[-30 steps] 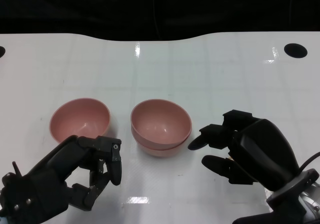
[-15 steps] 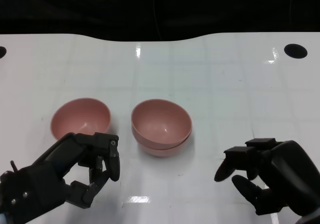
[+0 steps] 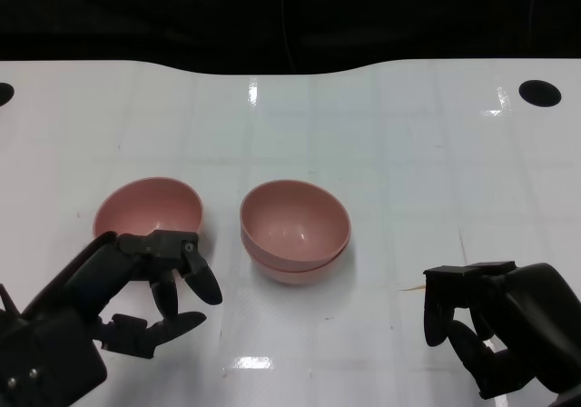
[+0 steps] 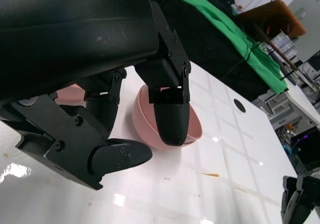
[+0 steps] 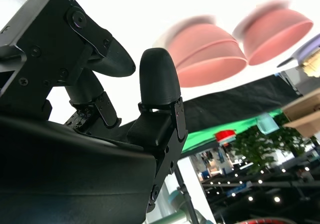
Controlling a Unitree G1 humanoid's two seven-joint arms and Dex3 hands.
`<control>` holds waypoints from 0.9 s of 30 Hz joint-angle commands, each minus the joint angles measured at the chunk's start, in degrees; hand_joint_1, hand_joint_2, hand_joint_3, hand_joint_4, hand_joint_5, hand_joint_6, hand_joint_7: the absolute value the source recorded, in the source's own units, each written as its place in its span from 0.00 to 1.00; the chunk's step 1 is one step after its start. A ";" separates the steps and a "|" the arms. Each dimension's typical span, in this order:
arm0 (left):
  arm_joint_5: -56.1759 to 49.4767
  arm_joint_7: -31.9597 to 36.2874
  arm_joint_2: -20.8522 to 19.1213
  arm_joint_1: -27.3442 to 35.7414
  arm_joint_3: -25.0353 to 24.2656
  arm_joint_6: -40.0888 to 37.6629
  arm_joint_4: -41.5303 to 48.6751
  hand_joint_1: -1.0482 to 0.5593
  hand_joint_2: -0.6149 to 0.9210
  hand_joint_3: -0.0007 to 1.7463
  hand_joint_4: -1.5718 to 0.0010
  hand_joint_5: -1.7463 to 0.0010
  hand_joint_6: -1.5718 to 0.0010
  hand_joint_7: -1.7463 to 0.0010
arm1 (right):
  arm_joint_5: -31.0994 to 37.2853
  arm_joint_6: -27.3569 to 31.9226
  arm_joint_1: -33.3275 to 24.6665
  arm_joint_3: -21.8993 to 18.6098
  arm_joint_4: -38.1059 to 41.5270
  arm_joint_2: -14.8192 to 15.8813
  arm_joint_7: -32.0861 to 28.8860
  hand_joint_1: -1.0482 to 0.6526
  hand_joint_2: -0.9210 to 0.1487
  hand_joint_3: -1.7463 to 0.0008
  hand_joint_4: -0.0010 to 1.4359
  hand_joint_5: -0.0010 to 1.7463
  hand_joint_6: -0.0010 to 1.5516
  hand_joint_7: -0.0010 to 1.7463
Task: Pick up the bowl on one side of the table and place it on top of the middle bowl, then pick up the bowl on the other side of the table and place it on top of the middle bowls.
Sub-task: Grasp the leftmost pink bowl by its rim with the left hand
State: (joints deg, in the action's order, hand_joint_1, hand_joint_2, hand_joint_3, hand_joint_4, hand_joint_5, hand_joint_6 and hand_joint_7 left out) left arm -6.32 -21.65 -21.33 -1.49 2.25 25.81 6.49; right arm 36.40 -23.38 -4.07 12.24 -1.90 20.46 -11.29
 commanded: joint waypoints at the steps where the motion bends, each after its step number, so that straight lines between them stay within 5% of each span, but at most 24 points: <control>1: -2.40 2.51 -1.98 -1.09 -1.34 3.97 1.88 0.50 0.92 0.25 0.59 0.21 0.49 0.58 | 0.36 0.24 0.86 -0.29 1.16 0.15 0.01 0.56 0.72 0.09 0.67 1.00 0.51 0.94; 4: -4.97 4.66 -2.70 -0.74 -2.14 3.71 0.19 0.47 0.99 0.11 0.60 0.30 0.48 0.71 | 0.61 0.47 1.08 -0.20 1.37 -0.03 0.07 0.57 0.70 0.11 0.67 1.00 0.52 0.93; 12: -14.07 8.35 -4.43 0.56 -3.46 -2.30 -8.55 0.37 1.00 0.02 0.61 0.56 0.51 0.94 | 1.25 1.23 1.22 -0.31 1.51 0.29 0.55 0.56 0.68 0.13 0.67 1.00 0.52 0.91; 27: -33.48 7.06 -9.40 -2.70 -1.20 -18.48 -17.61 0.31 0.97 0.00 0.64 0.84 0.65 1.00 | 0.76 2.76 1.21 -0.71 1.22 0.21 1.23 0.56 0.66 0.15 0.67 1.00 0.52 0.91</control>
State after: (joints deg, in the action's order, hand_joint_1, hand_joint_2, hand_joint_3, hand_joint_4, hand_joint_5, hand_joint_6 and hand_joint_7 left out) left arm -38.81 -13.46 -29.35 -3.25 0.63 8.51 -10.40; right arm 37.86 -20.91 -3.05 12.04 -0.73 20.37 -10.49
